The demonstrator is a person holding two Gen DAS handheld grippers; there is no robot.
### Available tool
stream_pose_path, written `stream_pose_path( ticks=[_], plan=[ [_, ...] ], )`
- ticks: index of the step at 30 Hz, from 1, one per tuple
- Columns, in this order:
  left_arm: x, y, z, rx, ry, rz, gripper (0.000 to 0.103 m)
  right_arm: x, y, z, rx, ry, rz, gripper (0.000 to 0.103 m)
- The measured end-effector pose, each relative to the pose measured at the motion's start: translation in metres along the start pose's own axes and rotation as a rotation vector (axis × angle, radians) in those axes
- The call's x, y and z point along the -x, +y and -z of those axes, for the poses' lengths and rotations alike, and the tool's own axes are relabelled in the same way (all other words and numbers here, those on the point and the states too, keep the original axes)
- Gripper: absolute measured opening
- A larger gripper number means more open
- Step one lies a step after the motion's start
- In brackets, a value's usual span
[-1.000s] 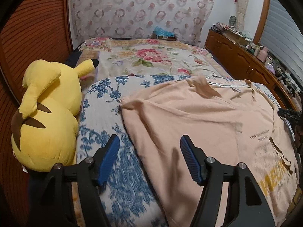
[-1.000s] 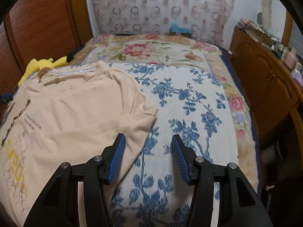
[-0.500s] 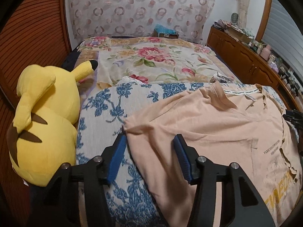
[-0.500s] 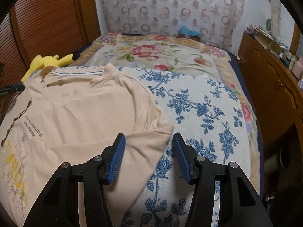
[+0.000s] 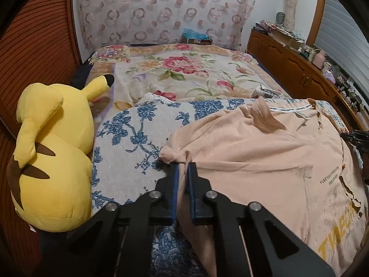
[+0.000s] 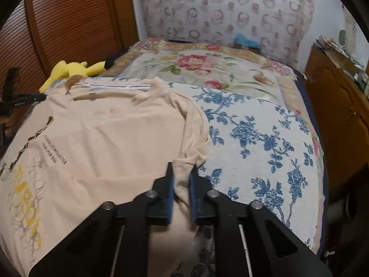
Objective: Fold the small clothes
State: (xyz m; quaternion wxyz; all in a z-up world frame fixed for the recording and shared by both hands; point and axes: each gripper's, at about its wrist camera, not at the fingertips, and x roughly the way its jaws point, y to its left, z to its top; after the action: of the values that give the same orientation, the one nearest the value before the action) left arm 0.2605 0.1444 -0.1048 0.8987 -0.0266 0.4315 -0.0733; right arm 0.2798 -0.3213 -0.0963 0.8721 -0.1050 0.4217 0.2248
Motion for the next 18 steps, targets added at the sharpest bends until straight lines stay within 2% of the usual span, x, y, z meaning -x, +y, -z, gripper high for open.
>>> stream_pose_path(
  ticks=[10,14,18],
  plan=[
    [0.019,-0.004,-0.026,-0.013,-0.088,-0.047,0.004,0.033,-0.006,-0.029,-0.041,-0.143,0.121,0.002],
    [0.023,-0.005,-0.021,-0.02,-0.093,-0.052,0.004,0.031,-0.002,-0.033,-0.011,-0.124,0.149,0.002],
    [0.038,-0.011,-0.012,-0.021,-0.114,-0.031,0.004,0.027,0.0,-0.024,-0.013,-0.109,0.14,0.002]
  ],
)
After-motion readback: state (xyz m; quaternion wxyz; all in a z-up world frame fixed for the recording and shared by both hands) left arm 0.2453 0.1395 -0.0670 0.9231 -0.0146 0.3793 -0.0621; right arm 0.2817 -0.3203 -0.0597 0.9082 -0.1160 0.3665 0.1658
